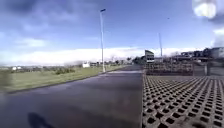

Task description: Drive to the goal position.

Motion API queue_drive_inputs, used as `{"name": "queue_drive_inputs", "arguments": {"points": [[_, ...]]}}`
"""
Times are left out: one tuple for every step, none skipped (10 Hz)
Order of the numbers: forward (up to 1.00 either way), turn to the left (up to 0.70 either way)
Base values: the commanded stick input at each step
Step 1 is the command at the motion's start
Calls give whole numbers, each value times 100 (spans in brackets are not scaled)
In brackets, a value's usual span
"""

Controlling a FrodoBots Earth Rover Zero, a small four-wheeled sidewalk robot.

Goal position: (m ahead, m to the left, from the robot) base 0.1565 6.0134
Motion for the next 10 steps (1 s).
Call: {"name": "queue_drive_inputs", "arguments": {"points": [[0, 70], [0, 70], [0, 70], [0, 70], [0, 70], [0, 70], [0, 70], [0, 44], [0, 11], [0, 0]]}}
